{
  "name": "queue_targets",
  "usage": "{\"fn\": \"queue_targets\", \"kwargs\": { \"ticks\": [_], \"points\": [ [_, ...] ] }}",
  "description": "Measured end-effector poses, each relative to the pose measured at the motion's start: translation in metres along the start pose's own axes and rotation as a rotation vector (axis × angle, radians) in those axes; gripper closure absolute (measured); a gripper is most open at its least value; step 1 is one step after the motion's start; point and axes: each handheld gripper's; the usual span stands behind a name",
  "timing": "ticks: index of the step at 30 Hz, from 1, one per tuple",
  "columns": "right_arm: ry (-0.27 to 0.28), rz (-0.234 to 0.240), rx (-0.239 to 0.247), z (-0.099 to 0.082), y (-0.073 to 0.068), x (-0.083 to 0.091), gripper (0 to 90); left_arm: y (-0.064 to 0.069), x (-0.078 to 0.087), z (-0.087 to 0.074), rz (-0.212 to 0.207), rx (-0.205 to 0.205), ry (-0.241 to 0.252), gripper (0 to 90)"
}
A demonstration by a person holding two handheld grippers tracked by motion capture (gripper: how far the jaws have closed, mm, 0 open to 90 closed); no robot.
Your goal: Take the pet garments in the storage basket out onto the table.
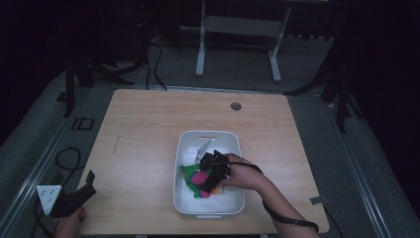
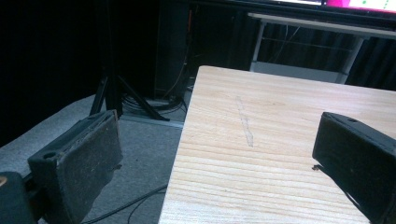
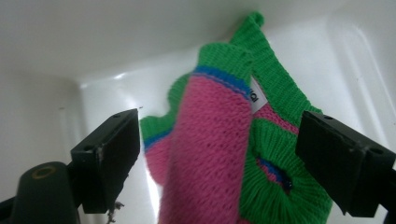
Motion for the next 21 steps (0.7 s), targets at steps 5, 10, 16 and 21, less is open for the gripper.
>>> {"fn": "queue_targets", "kwargs": {
  "ticks": [5,10,16,21],
  "points": [
    [-0.044,-0.005,-0.027,0.001,0.002,-0.015,12.8,0.0,0.0,0.0,-0.001,-0.004,-0.001,1.8],
    [-0.129,-0.009,-0.01,0.003,-0.002,-0.032,12.8,0.001,0.0,0.0,0.0,-0.005,-0.003,1.8],
    [-0.215,-0.067,0.067,0.005,-0.008,-0.043,23.7,0.001,0.0,0.0,0.0,-0.006,-0.001,1.8],
    [-0.212,-0.144,0.088,0.006,-0.011,-0.038,62.4,0.0,0.0,0.0,-0.001,-0.005,-0.003,1.8]
  ]
}}
Point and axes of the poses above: each handheld gripper's, and its own axes: x roughly backward along the jaws, z roughly out of its top, y roughly to its right, and after that the axes turned 6 degrees about x, right-handed
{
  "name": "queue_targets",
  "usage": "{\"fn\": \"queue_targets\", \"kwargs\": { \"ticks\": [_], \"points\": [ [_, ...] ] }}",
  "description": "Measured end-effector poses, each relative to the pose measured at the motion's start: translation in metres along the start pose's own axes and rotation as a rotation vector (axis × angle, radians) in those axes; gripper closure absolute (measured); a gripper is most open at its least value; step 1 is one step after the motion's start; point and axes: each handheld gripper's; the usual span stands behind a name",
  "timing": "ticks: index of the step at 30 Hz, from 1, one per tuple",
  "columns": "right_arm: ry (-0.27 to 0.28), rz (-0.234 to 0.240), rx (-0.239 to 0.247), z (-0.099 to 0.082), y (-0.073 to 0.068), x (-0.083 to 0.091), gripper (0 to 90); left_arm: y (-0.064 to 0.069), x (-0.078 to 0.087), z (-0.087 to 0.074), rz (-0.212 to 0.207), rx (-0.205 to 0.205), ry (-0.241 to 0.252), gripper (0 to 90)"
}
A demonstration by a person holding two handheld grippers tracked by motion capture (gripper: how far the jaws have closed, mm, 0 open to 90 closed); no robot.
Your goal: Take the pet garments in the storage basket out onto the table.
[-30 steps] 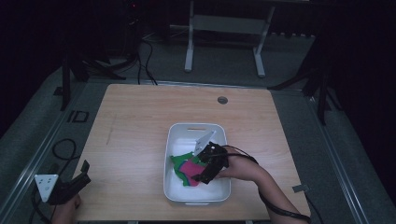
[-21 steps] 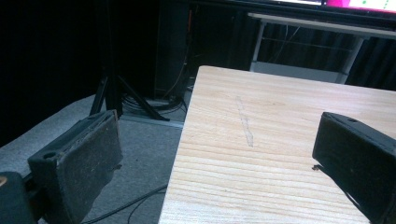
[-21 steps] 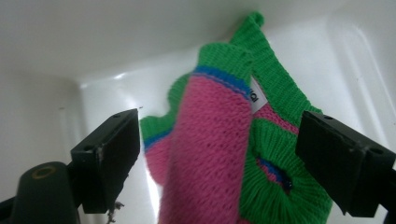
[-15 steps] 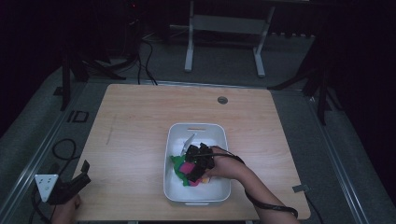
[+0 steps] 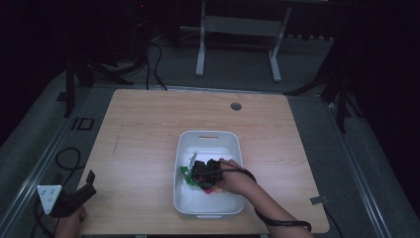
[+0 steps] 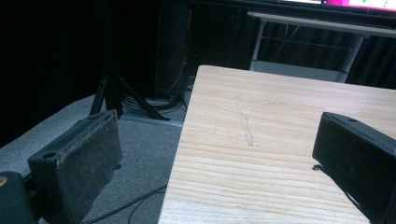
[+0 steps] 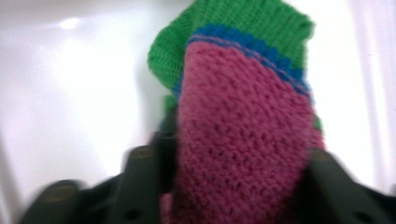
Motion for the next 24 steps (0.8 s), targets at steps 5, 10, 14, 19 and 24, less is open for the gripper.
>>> {"fn": "queue_targets", "kwargs": {
  "ticks": [5,10,14,19,24],
  "points": [
    [0.019,0.007,-0.009,-0.003,0.003,0.007,67.7,0.0,0.0,0.0,0.002,-0.001,0.001,1.8],
    [0.087,0.003,-0.044,-0.01,0.01,0.025,68.3,0.0,0.0,0.0,0.002,-0.001,-0.002,1.8],
    [0.144,-0.02,-0.074,-0.016,0.015,0.046,68.4,0.0,0.0,0.0,0.003,-0.001,0.001,1.8],
    [0.224,-0.03,-0.093,-0.021,0.022,0.076,68.9,0.0,0.0,0.0,0.004,0.0,0.0,1.8],
    [0.282,-0.06,-0.087,-0.022,0.026,0.106,68.9,0.0,0.0,0.0,0.003,0.0,0.0,1.8]
  ]
}}
Point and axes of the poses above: each handheld gripper's, and its own axes: x roughly backward along the jaws, z roughly out of its top, y roughly to its right, and after that the axes turned 6 degrees about x, right-handed
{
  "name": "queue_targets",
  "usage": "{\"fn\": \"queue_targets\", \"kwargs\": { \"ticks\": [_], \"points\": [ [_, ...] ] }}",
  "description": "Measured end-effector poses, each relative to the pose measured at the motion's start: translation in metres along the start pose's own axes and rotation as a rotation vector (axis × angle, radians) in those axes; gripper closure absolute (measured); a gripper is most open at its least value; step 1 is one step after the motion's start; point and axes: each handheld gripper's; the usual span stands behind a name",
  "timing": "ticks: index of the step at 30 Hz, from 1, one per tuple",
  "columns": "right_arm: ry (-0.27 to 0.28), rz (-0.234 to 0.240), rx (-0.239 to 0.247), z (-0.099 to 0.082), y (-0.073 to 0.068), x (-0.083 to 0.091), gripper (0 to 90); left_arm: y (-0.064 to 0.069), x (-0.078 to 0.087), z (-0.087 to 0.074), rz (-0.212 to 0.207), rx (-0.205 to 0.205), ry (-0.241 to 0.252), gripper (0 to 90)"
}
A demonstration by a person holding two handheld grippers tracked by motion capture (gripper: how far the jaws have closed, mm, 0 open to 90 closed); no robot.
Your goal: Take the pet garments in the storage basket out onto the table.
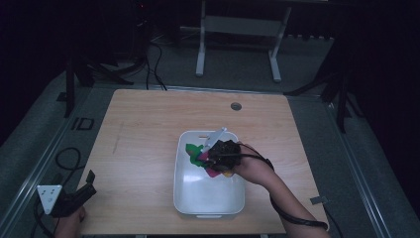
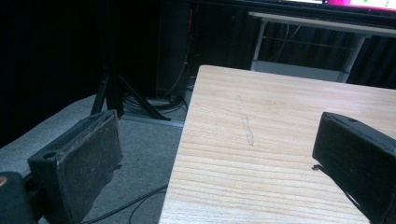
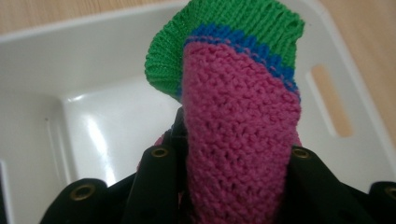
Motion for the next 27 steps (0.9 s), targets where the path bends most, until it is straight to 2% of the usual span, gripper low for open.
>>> {"fn": "queue_targets", "kwargs": {
  "ticks": [6,12,18,27],
  "points": [
    [0.043,-0.026,0.005,0.007,0.003,0.018,68.8,0.0,0.001,0.0,0.0,-0.004,0.001,1.8],
    [0.063,-0.041,-0.005,0.004,0.008,0.028,68.8,-0.001,0.0,0.0,0.0,-0.001,0.0,1.8],
    [0.067,-0.066,-0.038,-0.008,0.016,0.038,68.7,0.0,0.0,0.0,0.001,-0.002,0.001,1.8],
    [0.073,-0.119,-0.101,-0.035,0.032,0.057,68.7,0.0,0.0,0.0,0.002,0.0,0.001,1.8]
  ]
}}
Point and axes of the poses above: each handheld gripper's, and its own axes: x roughly backward along the jaws, z roughly out of its top, y roughly to its right, and after that the axes turned 6 degrees about x, right-handed
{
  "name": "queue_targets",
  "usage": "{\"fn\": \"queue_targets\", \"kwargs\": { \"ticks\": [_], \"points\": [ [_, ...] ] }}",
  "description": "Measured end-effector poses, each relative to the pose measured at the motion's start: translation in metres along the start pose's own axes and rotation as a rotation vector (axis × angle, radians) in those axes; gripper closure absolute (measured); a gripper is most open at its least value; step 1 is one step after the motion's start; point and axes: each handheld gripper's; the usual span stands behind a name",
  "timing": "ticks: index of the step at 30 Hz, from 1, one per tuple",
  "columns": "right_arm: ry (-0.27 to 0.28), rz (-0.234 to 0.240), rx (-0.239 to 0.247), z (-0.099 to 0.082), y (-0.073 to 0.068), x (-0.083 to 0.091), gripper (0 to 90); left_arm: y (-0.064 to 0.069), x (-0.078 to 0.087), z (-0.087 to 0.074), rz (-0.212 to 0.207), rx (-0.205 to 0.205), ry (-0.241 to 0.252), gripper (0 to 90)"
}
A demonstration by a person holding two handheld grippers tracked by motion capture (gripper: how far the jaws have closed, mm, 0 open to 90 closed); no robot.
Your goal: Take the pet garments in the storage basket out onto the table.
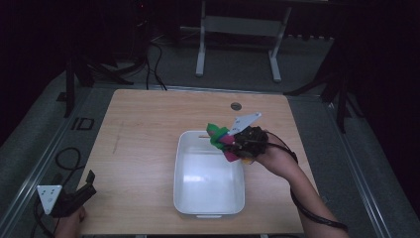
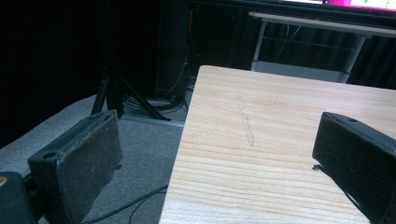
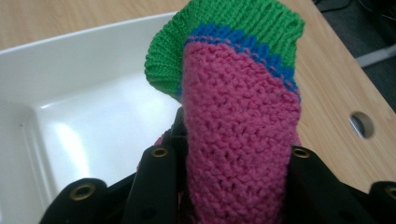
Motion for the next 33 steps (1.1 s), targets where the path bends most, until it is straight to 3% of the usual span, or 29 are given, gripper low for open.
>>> {"fn": "queue_targets", "kwargs": {
  "ticks": [17,27,33],
  "points": [
    [-0.014,-0.105,-0.162,-0.064,0.037,0.031,68.7,0.0,0.0,0.0,0.002,-0.003,0.003,1.8],
    [-0.028,-0.165,-0.241,-0.095,0.05,0.038,68.7,0.0,0.0,0.0,0.006,-0.004,0.003,1.8],
    [-0.04,-0.183,-0.27,-0.11,0.054,0.031,68.7,0.0,0.0,0.0,0.004,-0.005,0.001,1.8]
  ]
}}
Point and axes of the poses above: each handheld gripper's, and its own axes: x roughly backward along the jaws, z roughly out of its top, y roughly to its right, and after that the axes turned 6 degrees about x, right-handed
